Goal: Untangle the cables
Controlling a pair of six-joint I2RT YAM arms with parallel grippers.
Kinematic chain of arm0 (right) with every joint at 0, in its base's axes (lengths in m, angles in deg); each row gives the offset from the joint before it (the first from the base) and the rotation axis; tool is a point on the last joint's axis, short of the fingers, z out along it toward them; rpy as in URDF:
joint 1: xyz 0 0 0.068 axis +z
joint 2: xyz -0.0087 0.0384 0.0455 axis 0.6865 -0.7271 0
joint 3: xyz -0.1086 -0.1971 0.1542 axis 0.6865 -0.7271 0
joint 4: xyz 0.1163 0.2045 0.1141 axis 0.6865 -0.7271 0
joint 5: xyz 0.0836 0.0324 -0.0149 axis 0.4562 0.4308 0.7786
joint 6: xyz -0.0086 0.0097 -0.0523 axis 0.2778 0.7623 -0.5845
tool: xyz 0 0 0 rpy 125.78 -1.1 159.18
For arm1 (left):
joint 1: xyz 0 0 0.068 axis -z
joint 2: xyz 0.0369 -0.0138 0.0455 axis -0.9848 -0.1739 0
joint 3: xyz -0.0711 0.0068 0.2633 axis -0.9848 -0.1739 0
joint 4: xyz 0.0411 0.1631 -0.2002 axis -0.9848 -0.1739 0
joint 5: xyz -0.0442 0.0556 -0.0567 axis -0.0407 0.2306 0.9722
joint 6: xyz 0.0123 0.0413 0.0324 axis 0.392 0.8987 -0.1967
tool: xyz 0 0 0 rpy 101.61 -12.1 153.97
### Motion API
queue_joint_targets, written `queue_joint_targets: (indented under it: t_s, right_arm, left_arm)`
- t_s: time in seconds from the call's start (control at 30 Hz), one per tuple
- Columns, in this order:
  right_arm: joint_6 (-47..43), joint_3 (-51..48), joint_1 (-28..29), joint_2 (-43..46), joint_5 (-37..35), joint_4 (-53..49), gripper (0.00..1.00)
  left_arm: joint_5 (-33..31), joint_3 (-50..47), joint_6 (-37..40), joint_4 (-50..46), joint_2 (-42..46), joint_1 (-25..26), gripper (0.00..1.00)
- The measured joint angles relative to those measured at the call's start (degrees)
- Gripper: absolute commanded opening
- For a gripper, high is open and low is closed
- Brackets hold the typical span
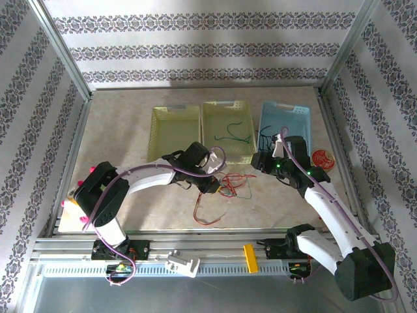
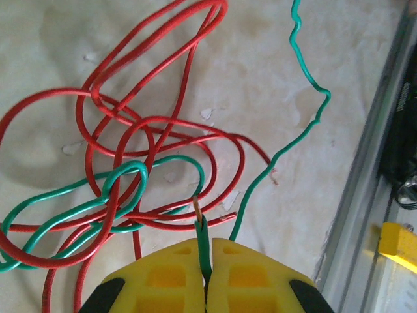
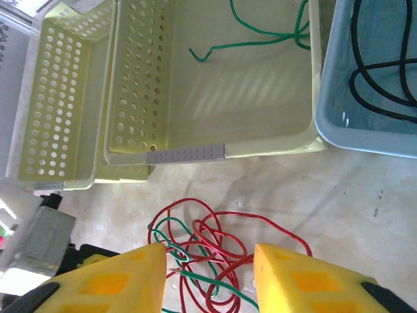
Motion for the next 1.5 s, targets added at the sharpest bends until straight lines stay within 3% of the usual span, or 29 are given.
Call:
queue_joint_targets:
  t_s: [0.63, 0.73, 0.93, 1.1, 1.27, 1.47, 1.5]
  right_arm:
    - [-0.24, 0.76, -3.02, 2.25, -1.99, -1.18, 0.41]
    - [-0.22, 0.74, -4.09, 3.52, -2.23, -1.36, 0.41]
    - [-0.15, -0.04, -4.94, 4.87, -3.34, -1.33, 0.41]
    - [0.11, -0.13, -4.94, 4.85, -3.98, -1.11, 0.41]
    - [0.31, -0.13, -4.94, 4.94, -4.15, -1.07, 0.41]
    - [0.44, -0.13, -4.9, 6.01, -4.04, -1.33, 0.41]
    - [0.42, -0.13, -4.87, 6.01, -3.8, -1.55, 0.41]
  left_arm:
    - [2.78, 16.61, 9.4, -16.83, -14.93, 2.29, 0.0]
    - [2.54, 14.4, 10.75, -16.98, -13.09, 2.29, 0.0]
    - [2.23, 10.93, 10.47, -16.09, -1.05, 1.62, 0.0]
    - [2.49, 15.34, 5.57, -10.6, 1.27, -4.31, 0.0]
    - [-4.57, 26.69, 0.37, -8.2, -8.76, -9.22, 0.0]
    - [-14.84, 42.91, -3.39, -9.38, -24.37, -9.55, 0.0]
    - [-16.79, 44.63, -4.07, -9.57, -25.94, -9.55, 0.11]
